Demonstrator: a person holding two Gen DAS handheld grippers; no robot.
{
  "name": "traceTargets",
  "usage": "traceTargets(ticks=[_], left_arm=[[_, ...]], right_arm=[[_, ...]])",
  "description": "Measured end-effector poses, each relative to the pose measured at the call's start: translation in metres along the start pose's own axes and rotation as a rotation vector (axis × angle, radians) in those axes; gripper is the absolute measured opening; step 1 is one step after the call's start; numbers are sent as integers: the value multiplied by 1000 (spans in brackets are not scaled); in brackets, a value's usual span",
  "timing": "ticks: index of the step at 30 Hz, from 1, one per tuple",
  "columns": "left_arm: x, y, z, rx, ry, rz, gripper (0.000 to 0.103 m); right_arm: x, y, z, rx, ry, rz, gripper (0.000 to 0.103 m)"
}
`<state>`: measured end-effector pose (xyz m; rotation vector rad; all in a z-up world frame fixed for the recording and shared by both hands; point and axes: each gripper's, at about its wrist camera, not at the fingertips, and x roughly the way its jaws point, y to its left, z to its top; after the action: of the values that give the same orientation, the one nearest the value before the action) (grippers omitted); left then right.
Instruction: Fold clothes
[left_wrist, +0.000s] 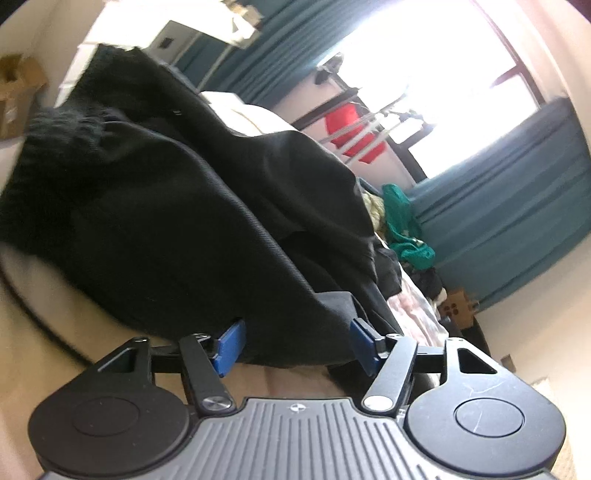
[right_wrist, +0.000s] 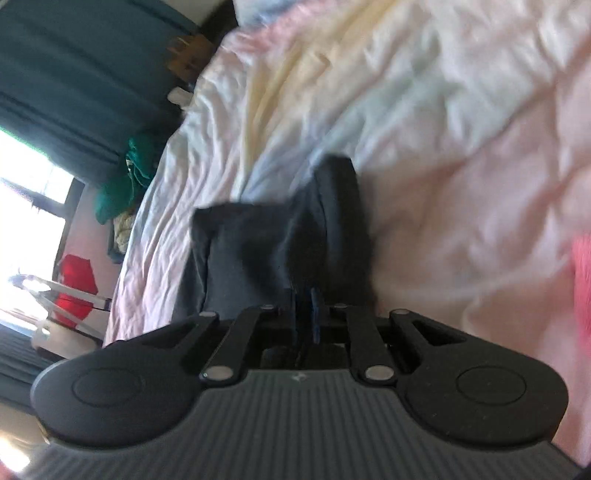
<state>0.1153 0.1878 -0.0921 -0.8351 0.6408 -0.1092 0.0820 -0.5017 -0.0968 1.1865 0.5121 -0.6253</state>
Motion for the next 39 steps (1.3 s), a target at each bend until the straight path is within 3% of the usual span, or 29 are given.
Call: traceTargets(ticks=[6,9,11,13,18,21,22,24,25,26,27,34,36,39], left_arm=[[-26,45,3,-262,66,-108,89],[-29,70,0,-418,58,-89,92],[-25,83,1,-491,46,-44,92],[-18,90,4,-525,29,-14,92],[8,97,16,-576,-42,12,90],[21,92,28,-544,-84,33,74],[25,90,33,-526,-91,38,61],[28,90,40,-513,-117,63,43],[28,92,43,-515,-117,60,22],[28,94,45,-516,-118,57,13],[26,95,49,-508,-118,53,12],[-47,84,88,-396,-207,6,9],[-72,84,97,-383,-211,27,9],[-102,97,97,-385,-160,79,9]], right_arm=[[-15,0,1,51,-6,79,17],[-18,-8,-1,108,19,110,47],[-20,-17,-2,161,28,128,77],[-15,-19,-1,192,51,128,83],[17,-18,-2,225,136,119,83],[40,-13,4,202,120,86,82],[46,-11,8,175,97,67,75],[55,-5,14,107,48,23,57],[58,-4,16,83,29,18,36],[60,-4,18,70,16,25,15],[60,-5,20,70,6,36,10],[34,0,33,59,-134,168,7],[25,-1,37,58,-166,203,7],[15,-12,40,80,-194,170,7]])
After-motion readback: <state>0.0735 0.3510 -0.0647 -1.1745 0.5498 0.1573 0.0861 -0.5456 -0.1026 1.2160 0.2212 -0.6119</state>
